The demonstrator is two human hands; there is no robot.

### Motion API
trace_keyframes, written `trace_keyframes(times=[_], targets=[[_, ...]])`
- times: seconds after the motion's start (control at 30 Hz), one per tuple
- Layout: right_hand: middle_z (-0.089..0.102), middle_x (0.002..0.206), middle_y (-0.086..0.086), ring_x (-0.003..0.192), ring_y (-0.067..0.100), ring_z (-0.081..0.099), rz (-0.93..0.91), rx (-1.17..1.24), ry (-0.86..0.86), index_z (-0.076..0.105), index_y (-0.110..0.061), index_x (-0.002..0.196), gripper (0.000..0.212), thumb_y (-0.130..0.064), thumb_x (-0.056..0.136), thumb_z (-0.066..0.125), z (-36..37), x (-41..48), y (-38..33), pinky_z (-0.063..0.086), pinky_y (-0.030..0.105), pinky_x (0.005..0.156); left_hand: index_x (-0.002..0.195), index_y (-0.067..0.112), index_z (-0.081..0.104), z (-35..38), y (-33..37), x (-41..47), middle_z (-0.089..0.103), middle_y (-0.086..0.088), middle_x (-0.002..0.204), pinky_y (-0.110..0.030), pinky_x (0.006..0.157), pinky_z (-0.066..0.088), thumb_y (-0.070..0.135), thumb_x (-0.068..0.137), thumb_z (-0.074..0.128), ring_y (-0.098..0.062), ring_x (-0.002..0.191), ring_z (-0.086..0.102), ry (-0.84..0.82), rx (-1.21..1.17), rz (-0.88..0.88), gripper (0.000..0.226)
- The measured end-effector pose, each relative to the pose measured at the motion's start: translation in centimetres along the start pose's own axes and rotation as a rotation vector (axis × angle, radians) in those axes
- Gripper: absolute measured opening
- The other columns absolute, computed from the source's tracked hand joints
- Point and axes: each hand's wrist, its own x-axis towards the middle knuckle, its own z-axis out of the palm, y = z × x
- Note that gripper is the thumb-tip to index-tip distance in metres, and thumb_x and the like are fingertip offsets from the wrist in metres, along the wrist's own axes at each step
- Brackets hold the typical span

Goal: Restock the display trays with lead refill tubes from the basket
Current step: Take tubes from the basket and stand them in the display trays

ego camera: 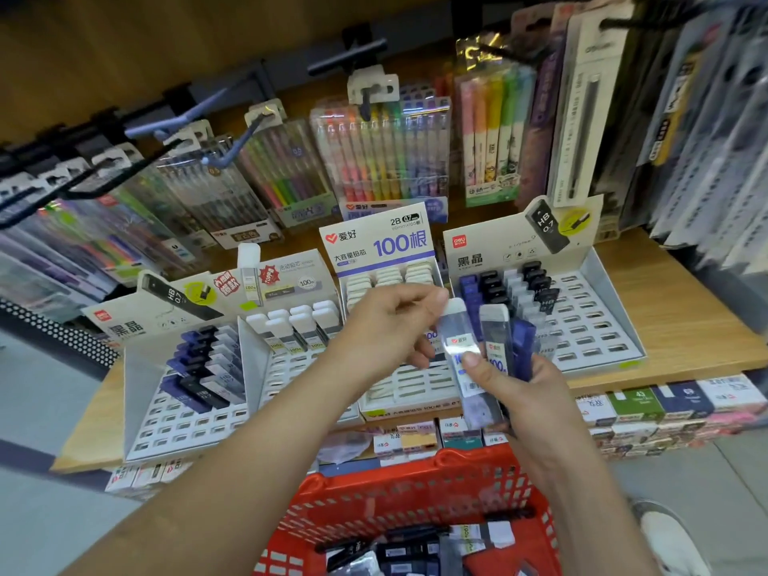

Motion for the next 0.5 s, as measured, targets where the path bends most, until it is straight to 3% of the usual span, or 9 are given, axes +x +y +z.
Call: trace_keyframes(times=[0.1,0.23,0.3,0.37,0.5], targets=[[0.075,0.085,0.002,0.072,0.019,0.070,0.014,-0.056,-0.121,0.073,-0.020,0.099,0.041,-0.039,0.063,0.080,0.5,-0.4,-0.5,0.056,0.036,0.061,0.114,0.014,0.062,-0.7,-0.2,-1.4,0.065,-0.003,0.071,-0.023,0.054,0.051,0.013,0.088,0.066,-0.012,0.055,0.057,-0.094,-0.056,-0.063,0.026],[0.059,0.071,0.002,0.051,0.010,0.048,0.070,0.119,-0.064,0.067,-0.010,0.102,0.037,-0.036,0.077,0.072,1.0,-0.8,-0.7,0.034,0.020,0.041,0.098,0.009,0.066,-3.1,-0.4,-1.9,0.068,-0.009,0.076,-0.021,0.058,0.056,0.003,0.088,0.063,-0.011,0.055,0.061,0.073,-0.153,-0.049,0.012],[0.052,0.072,0.004,0.054,0.012,0.042,0.104,0.325,-0.015,0.065,-0.006,0.110,0.023,-0.020,0.091,0.062,0.8,-0.6,-0.9,0.032,0.021,0.042,0.094,0.009,0.067,-4.8,-0.7,-1.6,0.068,-0.010,0.080,-0.019,0.059,0.057,0.001,0.091,0.058,-0.010,0.056,0.063,0.221,-0.106,0.004,0.012],[0.055,0.073,0.005,0.058,0.014,0.047,0.094,0.457,0.026,0.063,-0.004,0.116,0.022,-0.008,0.096,0.053,0.5,-0.5,-1.1,0.040,0.024,0.047,0.094,0.010,0.067,-6.0,-1.3,-1.3,0.068,-0.009,0.081,-0.021,0.063,0.058,0.002,0.093,0.056,-0.010,0.060,0.065,0.311,0.061,0.059,0.014],[0.075,0.100,0.009,0.084,0.022,0.074,0.072,0.529,0.071,0.061,-0.011,0.121,0.025,-0.018,0.100,0.049,0.5,-0.4,-1.2,0.060,0.037,0.067,0.088,0.014,0.067,-5.8,-2.9,-0.7,0.068,-0.008,0.079,-0.031,0.068,0.059,0.003,0.092,0.058,-0.012,0.064,0.065,0.299,0.320,0.139,0.015]])
